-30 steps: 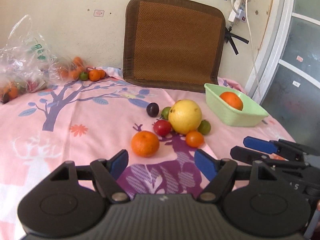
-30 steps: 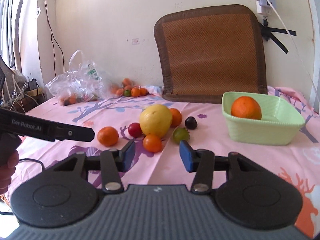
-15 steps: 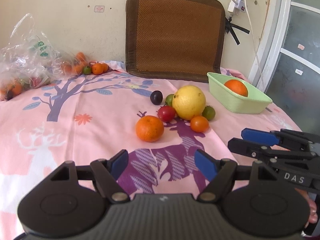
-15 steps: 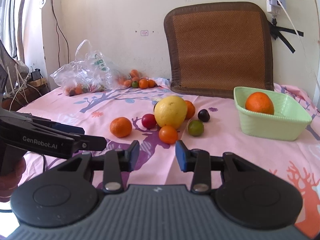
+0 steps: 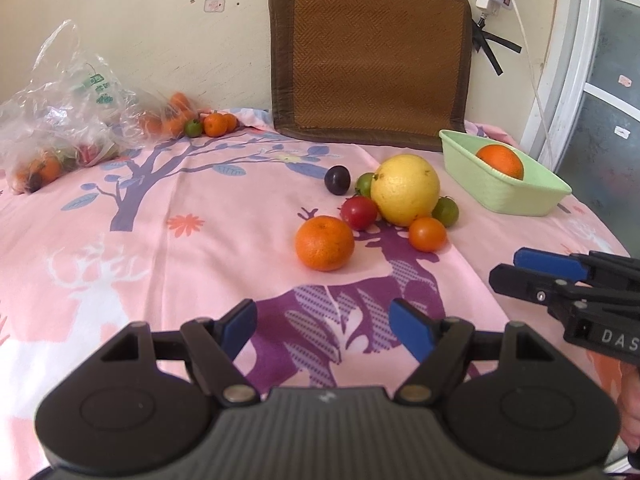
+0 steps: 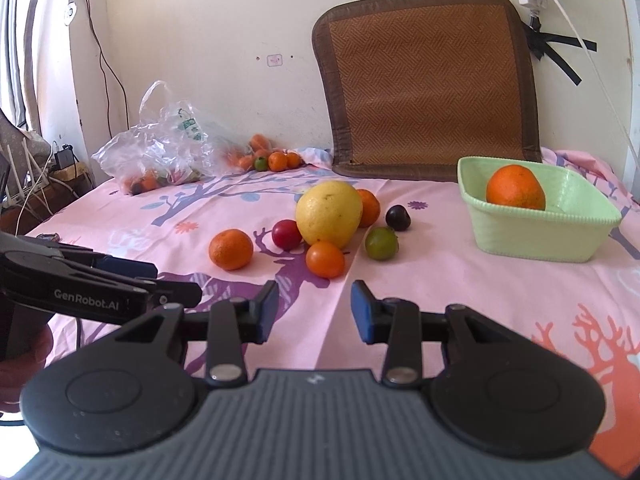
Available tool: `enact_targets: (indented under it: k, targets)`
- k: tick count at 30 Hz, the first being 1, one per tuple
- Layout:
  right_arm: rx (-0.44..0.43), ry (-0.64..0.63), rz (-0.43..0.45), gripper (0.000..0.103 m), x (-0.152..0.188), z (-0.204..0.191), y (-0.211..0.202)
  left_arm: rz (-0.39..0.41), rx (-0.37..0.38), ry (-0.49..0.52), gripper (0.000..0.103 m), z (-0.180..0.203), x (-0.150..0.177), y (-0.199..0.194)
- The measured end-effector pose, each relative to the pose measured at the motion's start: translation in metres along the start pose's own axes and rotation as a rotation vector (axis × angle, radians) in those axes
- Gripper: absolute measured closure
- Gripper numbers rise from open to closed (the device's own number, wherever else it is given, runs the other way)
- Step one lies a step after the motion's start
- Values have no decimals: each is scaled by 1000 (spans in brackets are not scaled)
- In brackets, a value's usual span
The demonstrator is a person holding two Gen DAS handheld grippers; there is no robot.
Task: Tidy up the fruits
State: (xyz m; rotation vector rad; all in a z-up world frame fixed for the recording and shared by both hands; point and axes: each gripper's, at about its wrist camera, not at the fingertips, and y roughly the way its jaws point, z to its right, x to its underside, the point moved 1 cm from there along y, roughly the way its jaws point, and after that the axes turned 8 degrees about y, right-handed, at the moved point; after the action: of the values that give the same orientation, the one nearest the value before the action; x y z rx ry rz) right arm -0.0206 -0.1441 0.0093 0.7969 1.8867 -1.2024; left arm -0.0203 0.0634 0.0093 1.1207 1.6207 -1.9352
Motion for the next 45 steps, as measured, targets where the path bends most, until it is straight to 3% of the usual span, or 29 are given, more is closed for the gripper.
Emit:
enact_targets:
  k: [12, 20, 31, 45]
  targets:
    - [-3, 10, -19, 60, 1, 1, 5, -2, -18, -26, 28, -10, 4, 3]
    - [-1, 19, -31, 60, 2, 3, 9, 65, -60, 16, 27, -11, 13, 0]
    - [19, 42, -24, 60, 4, 5, 13, 165, 10, -33, 27, -21, 20, -10]
    - [59, 40, 44, 60, 5, 7, 16, 166, 9, -53, 27, -22, 20, -9]
